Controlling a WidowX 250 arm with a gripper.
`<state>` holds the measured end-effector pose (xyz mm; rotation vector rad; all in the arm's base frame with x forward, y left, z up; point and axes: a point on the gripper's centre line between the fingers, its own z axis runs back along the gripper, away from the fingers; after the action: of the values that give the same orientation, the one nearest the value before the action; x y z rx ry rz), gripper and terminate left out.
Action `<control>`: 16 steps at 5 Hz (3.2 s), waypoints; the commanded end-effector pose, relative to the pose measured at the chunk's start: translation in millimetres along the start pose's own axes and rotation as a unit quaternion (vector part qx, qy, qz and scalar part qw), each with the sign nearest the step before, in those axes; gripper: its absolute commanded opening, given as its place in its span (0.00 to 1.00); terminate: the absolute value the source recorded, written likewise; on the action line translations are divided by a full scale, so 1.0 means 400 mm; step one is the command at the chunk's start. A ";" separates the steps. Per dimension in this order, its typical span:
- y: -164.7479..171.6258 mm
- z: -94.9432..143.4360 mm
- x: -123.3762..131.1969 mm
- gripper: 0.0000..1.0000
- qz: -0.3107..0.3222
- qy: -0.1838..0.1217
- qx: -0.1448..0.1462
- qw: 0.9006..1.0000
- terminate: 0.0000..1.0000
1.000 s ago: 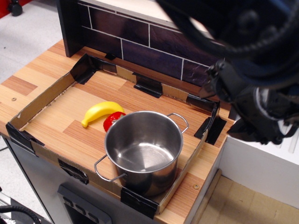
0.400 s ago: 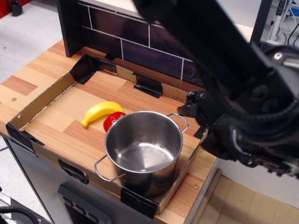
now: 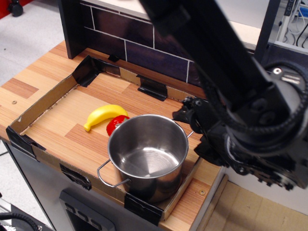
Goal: Topple metal pot
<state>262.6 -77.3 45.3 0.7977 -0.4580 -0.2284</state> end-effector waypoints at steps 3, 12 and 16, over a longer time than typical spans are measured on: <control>0.038 -0.068 0.006 0.00 0.035 0.031 0.044 0.998 0.00; 0.097 0.048 0.019 0.00 0.289 0.202 -0.252 0.901 0.00; 0.098 0.008 0.009 1.00 0.336 0.228 -0.235 0.883 0.00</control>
<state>262.3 -52.4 75.6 0.1821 -0.1660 0.4805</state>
